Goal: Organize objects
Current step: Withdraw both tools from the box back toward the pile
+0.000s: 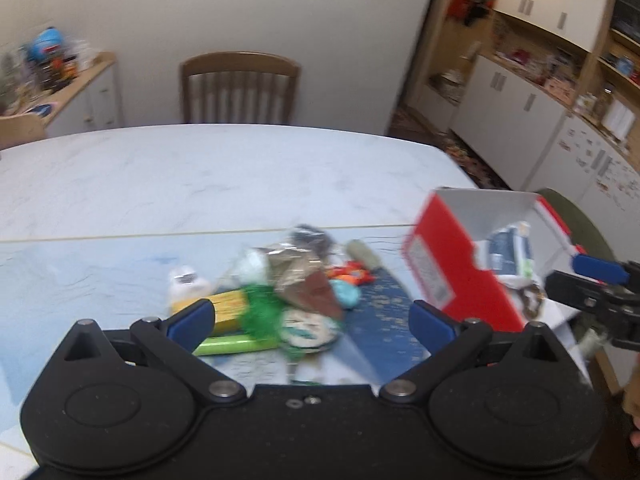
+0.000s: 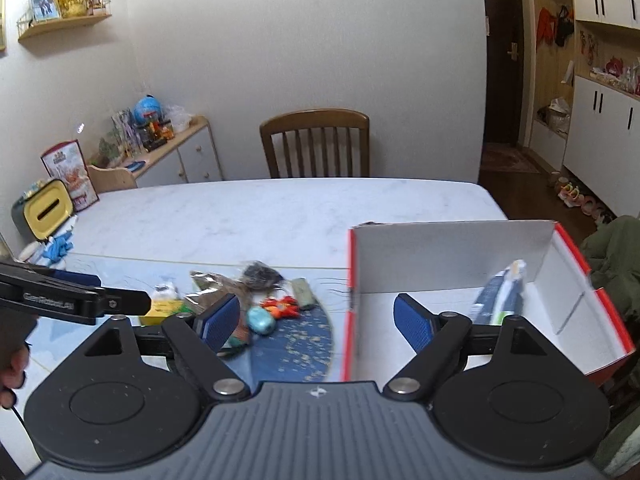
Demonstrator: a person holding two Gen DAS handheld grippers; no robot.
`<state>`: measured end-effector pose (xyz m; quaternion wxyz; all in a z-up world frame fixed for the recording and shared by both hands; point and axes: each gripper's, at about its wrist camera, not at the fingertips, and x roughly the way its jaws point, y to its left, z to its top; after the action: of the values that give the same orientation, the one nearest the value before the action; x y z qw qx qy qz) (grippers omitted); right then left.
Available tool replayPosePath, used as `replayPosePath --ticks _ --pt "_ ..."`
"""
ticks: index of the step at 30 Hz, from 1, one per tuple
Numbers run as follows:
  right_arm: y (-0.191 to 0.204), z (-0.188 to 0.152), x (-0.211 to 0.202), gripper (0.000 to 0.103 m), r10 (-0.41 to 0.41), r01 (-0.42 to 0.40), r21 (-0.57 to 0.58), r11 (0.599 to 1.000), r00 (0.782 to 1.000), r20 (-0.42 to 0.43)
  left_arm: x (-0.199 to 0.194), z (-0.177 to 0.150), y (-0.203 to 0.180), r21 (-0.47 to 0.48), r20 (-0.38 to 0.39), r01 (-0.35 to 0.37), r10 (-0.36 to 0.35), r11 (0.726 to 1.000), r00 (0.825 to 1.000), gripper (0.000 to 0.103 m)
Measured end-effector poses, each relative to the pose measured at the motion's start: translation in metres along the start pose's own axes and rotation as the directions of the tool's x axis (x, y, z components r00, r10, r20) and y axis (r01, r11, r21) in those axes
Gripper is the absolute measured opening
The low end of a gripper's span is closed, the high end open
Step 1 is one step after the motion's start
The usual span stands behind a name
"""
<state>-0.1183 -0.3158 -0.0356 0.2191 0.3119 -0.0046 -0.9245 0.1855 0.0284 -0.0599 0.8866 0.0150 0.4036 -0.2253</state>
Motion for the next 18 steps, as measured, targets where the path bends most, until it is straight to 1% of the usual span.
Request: replayPosePath --ticks 2,6,9,15,18 --pt "0.01 -0.002 0.002 0.087 -0.008 0.008 -0.003 1.0 1.0 0.003 0.002 -0.002 0.012 -0.018 -0.008 -0.023 0.023 1.0 1.0 0.103" --pt "0.033 -0.006 0.009 0.087 -0.004 0.003 -0.045 0.999 1.0 -0.019 0.009 -0.005 0.036 -0.064 -0.038 -0.038 0.036 0.997 0.999 0.103" --pt "0.044 -0.006 0.019 0.087 -0.002 -0.001 -0.048 0.999 0.998 -0.064 0.015 -0.011 0.052 -0.094 -0.057 -0.035 0.03 0.995 0.998 0.103" --pt "0.055 -0.004 0.041 0.087 -0.017 0.013 -0.026 1.0 0.991 -0.129 0.029 -0.031 0.067 -0.094 -0.088 -0.034 0.026 0.995 0.996 0.103" --pt "0.059 -0.003 0.054 0.087 -0.036 0.035 -0.005 0.999 0.986 -0.161 0.037 -0.039 0.069 -0.088 -0.103 -0.039 0.03 0.995 0.994 0.103"
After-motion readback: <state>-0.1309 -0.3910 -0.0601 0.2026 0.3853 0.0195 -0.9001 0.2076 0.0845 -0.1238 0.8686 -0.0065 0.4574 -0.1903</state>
